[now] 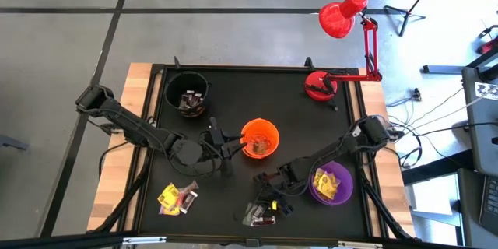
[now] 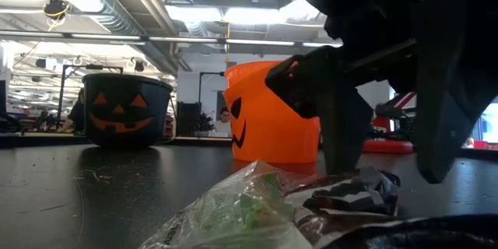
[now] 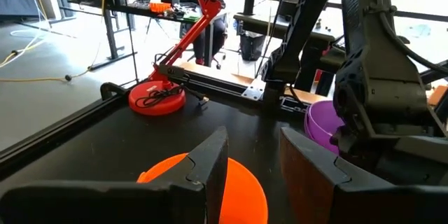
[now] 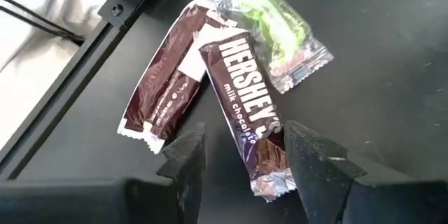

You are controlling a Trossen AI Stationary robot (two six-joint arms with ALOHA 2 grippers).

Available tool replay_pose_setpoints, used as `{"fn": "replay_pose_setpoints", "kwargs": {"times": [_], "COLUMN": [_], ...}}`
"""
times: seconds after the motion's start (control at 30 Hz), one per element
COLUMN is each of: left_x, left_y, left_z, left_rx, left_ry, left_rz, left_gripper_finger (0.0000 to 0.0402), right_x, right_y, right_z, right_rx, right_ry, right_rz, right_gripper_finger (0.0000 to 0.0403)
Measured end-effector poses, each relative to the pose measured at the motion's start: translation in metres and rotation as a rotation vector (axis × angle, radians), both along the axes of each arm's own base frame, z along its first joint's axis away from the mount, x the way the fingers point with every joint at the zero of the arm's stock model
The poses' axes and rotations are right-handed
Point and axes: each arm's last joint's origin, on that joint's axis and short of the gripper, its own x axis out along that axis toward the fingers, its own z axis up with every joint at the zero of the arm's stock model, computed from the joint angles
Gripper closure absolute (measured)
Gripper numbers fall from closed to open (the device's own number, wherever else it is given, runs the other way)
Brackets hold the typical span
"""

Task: Sort candy
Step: Put the brown chocolate bar into the black bucket

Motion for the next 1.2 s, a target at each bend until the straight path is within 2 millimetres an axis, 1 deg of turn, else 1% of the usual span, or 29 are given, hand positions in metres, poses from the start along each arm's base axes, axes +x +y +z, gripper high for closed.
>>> {"fn": "replay_pose_setpoints", "kwargs": {"times": [0.17, 0.3, 0.5, 0.73, 0.8, 0.83, 0.93, 1.0, 1.1, 1.2], "left_x": [0.0, 0.0, 0.0, 0.0, 0.0, 0.0, 0.0, 0.0, -0.001, -0.003], "left_y": [-0.001, -0.001, -0.001, -0.001, -0.001, -0.001, -0.001, -0.002, -0.005, -0.01], "left_z": [0.0, -0.001, -0.001, -0.001, -0.001, -0.001, -0.001, -0.001, -0.001, -0.001], "left_rx": [0.001, 0.005, 0.006, 0.006, 0.006, 0.006, 0.003, -0.001, -0.008, -0.008], "left_ry": [0.003, 0.009, 0.009, 0.009, 0.009, 0.009, 0.01, 0.012, 0.015, 0.018], "left_rz": [-0.006, -0.006, -0.006, -0.006, -0.006, -0.007, -0.019, -0.039, -0.067, -0.084], "left_gripper_finger": [0.0282, 0.0282, 0.0282, 0.0282, 0.0282, 0.0282, 0.0282, 0.0282, 0.0282, 0.0282], "right_x": [0.001, 0.003, 0.009, 0.013, 0.014, 0.014, 0.016, 0.016, 0.016, 0.011], "right_y": [-0.003, -0.006, -0.019, -0.03, -0.032, -0.032, -0.033, -0.036, -0.038, -0.043], "right_z": [-0.002, -0.003, -0.003, -0.003, -0.002, -0.001, 0.006, 0.017, 0.037, 0.06], "right_rx": [0.011, -0.068, -0.098, -0.079, -0.066, -0.066, -0.073, -0.097, -0.146, -0.229], "right_ry": [0.02, -0.026, -0.036, -0.015, -0.007, 0.0, 0.011, 0.002, -0.035, -0.09], "right_rz": [-0.014, -0.045, -0.098, -0.111, -0.107, -0.107, -0.112, -0.121, -0.144, -0.182], "right_gripper_finger": [0.0217, 0.0234, 0.0293, 0.0385, 0.0396, 0.0395, 0.0383, 0.0382, 0.0389, 0.0398]}}
